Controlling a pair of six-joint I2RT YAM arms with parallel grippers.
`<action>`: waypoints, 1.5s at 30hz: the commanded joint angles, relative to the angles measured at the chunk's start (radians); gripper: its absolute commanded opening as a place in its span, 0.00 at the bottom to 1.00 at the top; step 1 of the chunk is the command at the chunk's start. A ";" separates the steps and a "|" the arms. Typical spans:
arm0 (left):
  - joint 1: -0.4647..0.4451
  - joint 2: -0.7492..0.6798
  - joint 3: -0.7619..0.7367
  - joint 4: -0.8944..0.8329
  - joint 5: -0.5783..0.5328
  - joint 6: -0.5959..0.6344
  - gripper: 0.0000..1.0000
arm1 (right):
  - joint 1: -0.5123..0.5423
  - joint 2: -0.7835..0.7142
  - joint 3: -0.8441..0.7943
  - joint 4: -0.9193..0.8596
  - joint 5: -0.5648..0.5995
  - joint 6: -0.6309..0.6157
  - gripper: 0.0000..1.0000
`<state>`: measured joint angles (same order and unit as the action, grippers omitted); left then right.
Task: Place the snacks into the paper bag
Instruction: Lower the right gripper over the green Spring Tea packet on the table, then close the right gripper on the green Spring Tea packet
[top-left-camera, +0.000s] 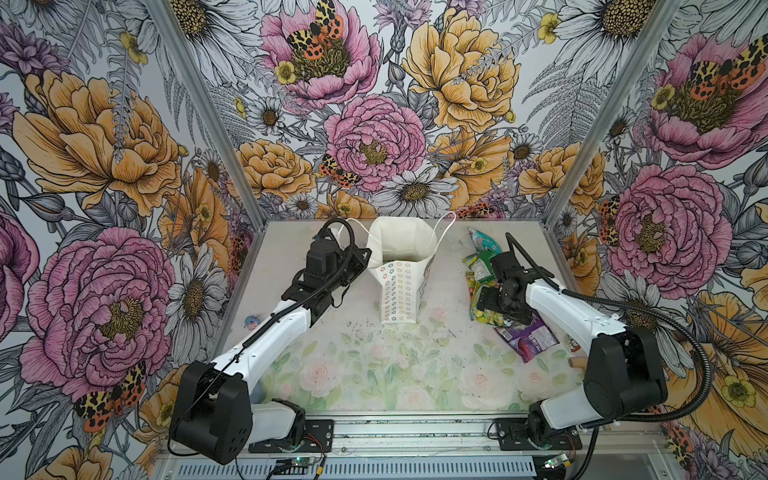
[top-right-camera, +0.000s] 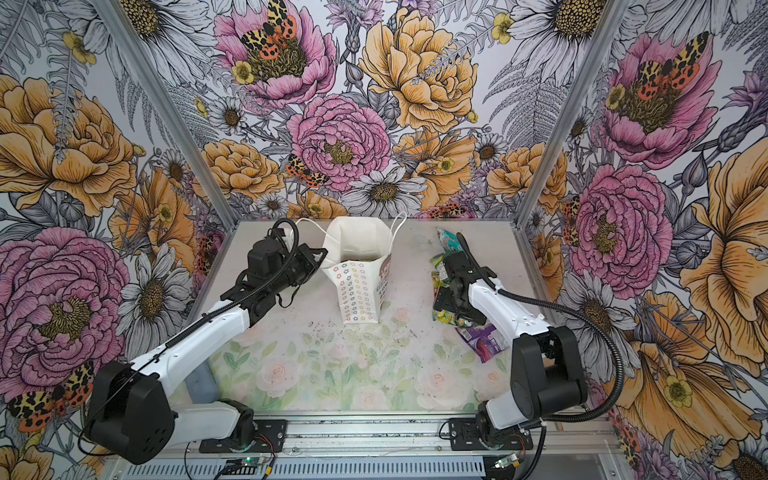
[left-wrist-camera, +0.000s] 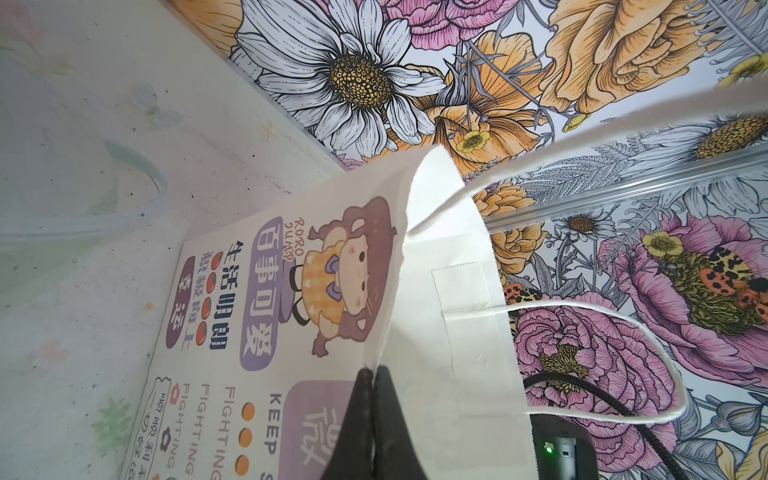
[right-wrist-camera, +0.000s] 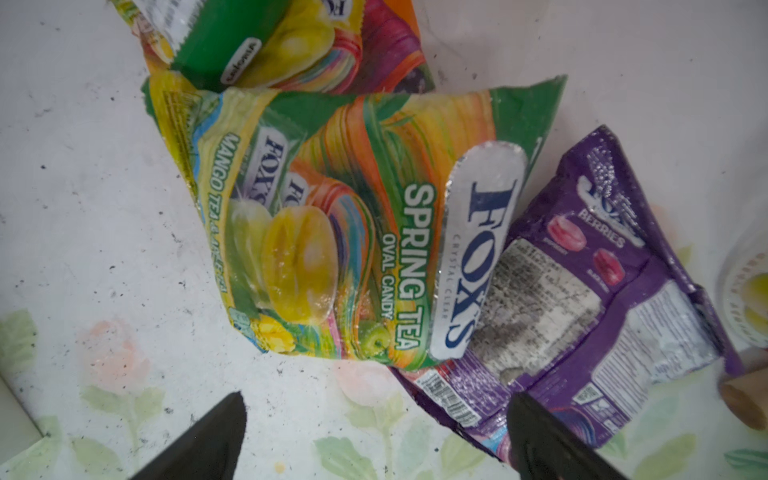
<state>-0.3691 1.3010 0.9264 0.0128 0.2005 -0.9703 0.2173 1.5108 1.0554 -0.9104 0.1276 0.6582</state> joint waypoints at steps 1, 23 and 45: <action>-0.001 0.015 0.001 0.010 0.010 -0.004 0.00 | -0.014 0.035 0.031 0.044 0.024 0.000 1.00; -0.003 0.016 0.011 -0.007 0.000 0.002 0.00 | -0.045 0.234 0.060 0.154 -0.022 -0.023 1.00; -0.001 0.024 0.022 -0.009 0.003 0.005 0.00 | -0.048 0.261 -0.009 0.199 -0.065 -0.042 0.55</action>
<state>-0.3698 1.3113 0.9276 0.0128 0.2001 -0.9703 0.1768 1.7317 1.0996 -0.7422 0.0853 0.6289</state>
